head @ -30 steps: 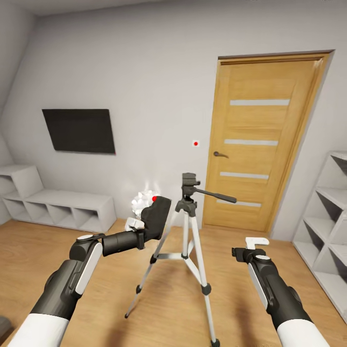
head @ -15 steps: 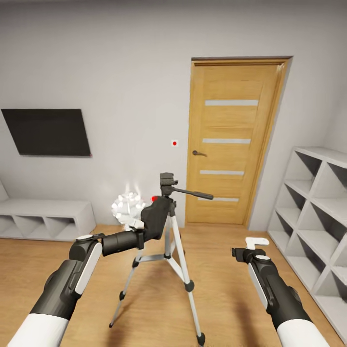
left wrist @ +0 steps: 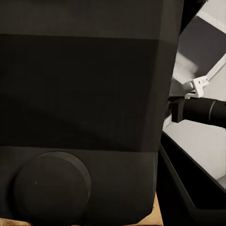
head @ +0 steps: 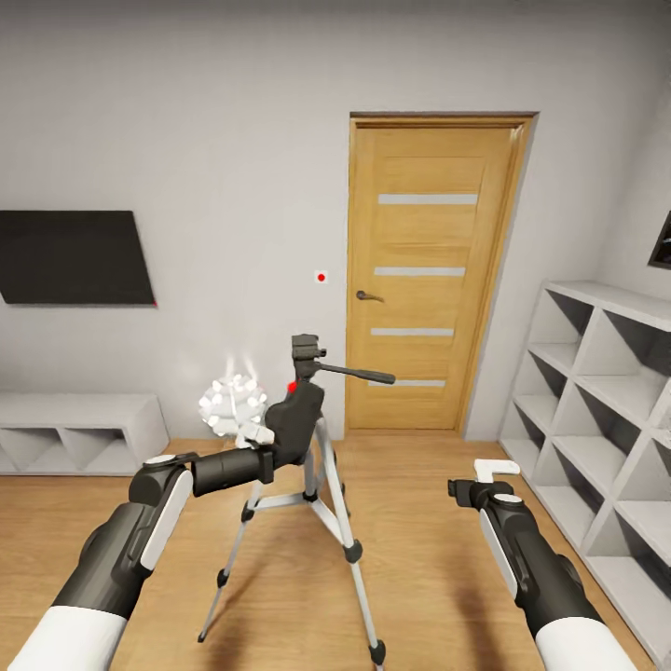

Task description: Attach the digital camera to the camera tripod in the bedroom.

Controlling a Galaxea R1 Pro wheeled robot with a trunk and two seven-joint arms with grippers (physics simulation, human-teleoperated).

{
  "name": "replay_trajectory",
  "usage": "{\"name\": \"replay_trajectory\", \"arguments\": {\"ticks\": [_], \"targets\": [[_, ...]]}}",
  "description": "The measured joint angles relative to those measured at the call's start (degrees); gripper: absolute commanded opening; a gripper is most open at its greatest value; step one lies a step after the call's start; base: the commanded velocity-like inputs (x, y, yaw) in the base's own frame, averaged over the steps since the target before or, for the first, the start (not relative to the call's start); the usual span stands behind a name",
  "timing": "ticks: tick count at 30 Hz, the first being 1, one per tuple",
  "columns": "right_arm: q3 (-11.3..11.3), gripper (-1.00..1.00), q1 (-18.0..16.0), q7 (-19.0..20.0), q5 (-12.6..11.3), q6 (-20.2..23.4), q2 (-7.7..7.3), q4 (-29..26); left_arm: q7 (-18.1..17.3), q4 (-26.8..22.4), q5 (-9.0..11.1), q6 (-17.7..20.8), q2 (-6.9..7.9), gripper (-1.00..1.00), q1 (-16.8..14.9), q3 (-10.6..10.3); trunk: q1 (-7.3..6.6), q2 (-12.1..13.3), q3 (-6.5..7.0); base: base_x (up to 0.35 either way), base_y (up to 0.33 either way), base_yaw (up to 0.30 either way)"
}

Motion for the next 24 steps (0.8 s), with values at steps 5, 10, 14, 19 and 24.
{"name": "replay_trajectory", "arguments": {"ticks": [5, 10, 14, 19, 24], "targets": [[0.0, 1.00, 0.0, 0.1, 0.0, 0.0, 0.02, 0.2, 1.8, 1.7, -0.2, -0.1, 3.70, -1.00, 0.0, 0.0, 0.00, 0.0, 0.00, 0.000, 0.000, -0.002], [0.0, 1.00, 0.0, 0.1, 0.1, 0.0, 0.02, 0.2, 5.8, 13.8, -0.6, -3.4, 7.73, -1.00, 0.0, 0.0, -0.01, 0.0, -0.01, 0.000, 0.000, 0.000], [0.0, 1.00, 0.0, 0.1, 0.1, 0.1, 0.02, 0.1, 6.1, 21.8, 0.0, -11.5, 9.79, -1.00, 0.0, 0.0, 0.00, 0.0, 0.00, 0.000, 0.000, 0.000], [0.1, 1.00, 0.0, 0.1, 0.1, 0.1, 0.13, 0.0, 6.0, 24.4, 0.5, -14.6, 10.95, -1.00, 0.0, 0.0, 0.00, 0.0, 0.00, 0.000, 0.000, 0.000], [0.1, 1.00, 0.0, 0.2, 0.1, 0.1, 0.30, 0.0, 5.9, 25.3, 0.7, -16.0, 11.28, -1.00, 0.0, 0.0, 0.00, 0.0, 0.00, 0.000, 0.000, 0.000]]}}
